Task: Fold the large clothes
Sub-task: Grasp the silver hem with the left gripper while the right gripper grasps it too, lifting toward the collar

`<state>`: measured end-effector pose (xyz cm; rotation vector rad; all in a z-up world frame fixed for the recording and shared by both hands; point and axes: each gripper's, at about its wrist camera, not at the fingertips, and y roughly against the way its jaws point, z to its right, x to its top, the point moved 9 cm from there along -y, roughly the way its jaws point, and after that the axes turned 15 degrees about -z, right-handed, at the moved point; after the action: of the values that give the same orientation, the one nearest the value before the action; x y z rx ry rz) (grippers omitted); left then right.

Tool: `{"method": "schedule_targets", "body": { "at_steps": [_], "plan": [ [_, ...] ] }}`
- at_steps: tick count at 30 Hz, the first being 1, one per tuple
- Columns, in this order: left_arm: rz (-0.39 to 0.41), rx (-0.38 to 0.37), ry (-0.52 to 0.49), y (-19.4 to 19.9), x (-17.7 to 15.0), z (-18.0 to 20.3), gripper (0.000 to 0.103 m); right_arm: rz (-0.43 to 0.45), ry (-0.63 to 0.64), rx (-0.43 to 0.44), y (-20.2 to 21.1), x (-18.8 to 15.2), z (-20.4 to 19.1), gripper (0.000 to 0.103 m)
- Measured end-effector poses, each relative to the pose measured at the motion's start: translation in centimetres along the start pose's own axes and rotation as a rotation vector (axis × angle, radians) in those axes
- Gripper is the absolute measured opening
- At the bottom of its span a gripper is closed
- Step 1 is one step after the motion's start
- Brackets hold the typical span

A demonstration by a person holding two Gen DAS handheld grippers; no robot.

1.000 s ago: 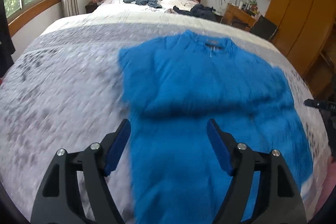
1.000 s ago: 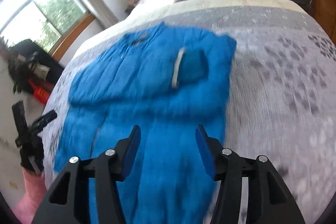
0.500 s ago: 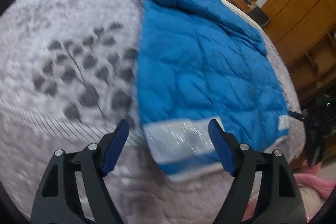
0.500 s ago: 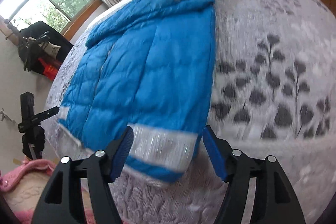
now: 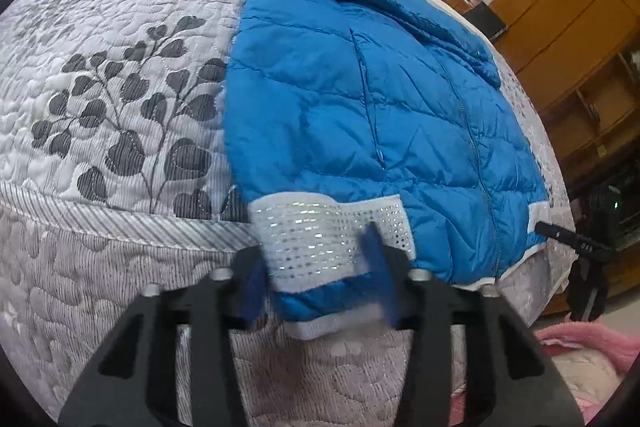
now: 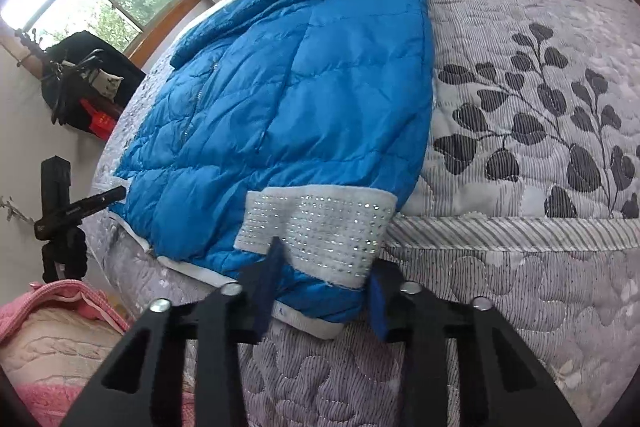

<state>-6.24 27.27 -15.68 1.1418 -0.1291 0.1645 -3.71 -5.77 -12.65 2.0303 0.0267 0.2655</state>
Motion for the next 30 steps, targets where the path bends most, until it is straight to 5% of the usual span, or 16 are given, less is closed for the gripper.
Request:
{"method": "schedule_targets", "body": {
  "at_steps": [6, 14, 22, 30],
  "plan": [
    [0.043, -0.041, 0.004, 1.8, 0.1, -0.3, 0.014, 0.054, 0.027, 0.017, 1.6, 0.3, -0.7, 0.015],
    [0.164, -0.176, -0.067, 7.3, 3.0, 2.3, 0.011, 0.164, 0.076, 0.125, 7.2, 3.2, -2.9, 0.011],
    [0.251, -0.267, -0.104, 10.6, 10.4, 4.1, 0.011, 0.238, 0.122, 0.123, 11.9, 9.9, -4.2, 0.011],
    [0.263, -0.316, -0.078, 10.0, 19.9, 3.8, 0.011, 0.221, 0.091, 0.134, 12.8, 19.6, -3.4, 0.011]
  ]
}}
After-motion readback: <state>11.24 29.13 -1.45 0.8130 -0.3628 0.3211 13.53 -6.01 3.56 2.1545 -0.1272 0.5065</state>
